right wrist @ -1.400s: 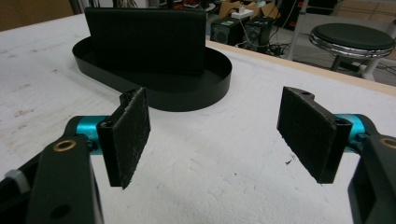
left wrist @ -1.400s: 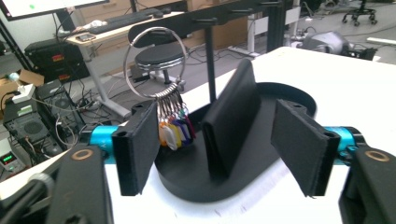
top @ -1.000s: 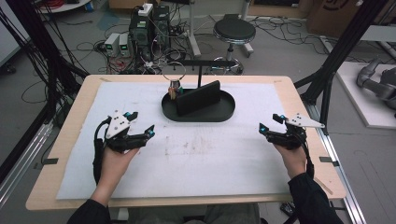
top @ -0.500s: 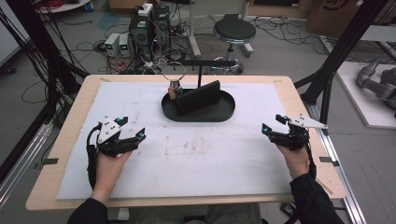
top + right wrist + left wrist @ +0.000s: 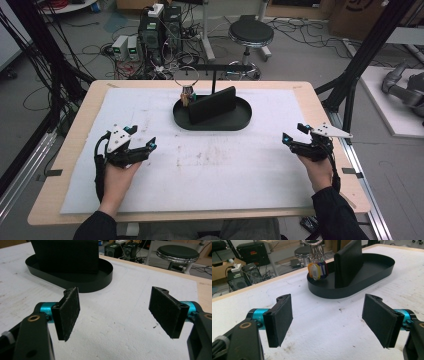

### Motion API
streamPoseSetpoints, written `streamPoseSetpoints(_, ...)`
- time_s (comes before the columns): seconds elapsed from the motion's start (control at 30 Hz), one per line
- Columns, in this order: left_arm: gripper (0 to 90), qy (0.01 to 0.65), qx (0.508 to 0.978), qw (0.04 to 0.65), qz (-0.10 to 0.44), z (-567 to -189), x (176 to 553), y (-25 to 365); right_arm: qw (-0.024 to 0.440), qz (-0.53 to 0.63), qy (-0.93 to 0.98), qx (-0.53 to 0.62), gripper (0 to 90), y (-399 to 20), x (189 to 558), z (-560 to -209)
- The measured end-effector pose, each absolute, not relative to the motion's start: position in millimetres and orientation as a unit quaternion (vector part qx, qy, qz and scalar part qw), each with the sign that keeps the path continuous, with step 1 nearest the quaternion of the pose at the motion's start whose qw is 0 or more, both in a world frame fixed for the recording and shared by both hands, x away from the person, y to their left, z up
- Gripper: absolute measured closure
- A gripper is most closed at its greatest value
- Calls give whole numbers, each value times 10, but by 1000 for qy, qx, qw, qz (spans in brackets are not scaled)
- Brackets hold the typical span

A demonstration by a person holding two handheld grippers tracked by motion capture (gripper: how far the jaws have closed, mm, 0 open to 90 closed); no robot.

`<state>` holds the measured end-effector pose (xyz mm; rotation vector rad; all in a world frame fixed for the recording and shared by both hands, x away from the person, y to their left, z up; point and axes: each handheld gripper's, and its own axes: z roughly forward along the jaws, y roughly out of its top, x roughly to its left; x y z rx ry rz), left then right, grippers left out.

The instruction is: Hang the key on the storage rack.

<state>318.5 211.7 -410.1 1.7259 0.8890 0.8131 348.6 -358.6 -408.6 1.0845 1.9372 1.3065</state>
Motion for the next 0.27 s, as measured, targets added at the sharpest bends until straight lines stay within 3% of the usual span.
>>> streamPoseSetpoints(0.27, 244, 367, 715, 493, 334, -4108, 3199, 2116, 278, 486, 722, 407, 251, -3592, 3484, -4088)
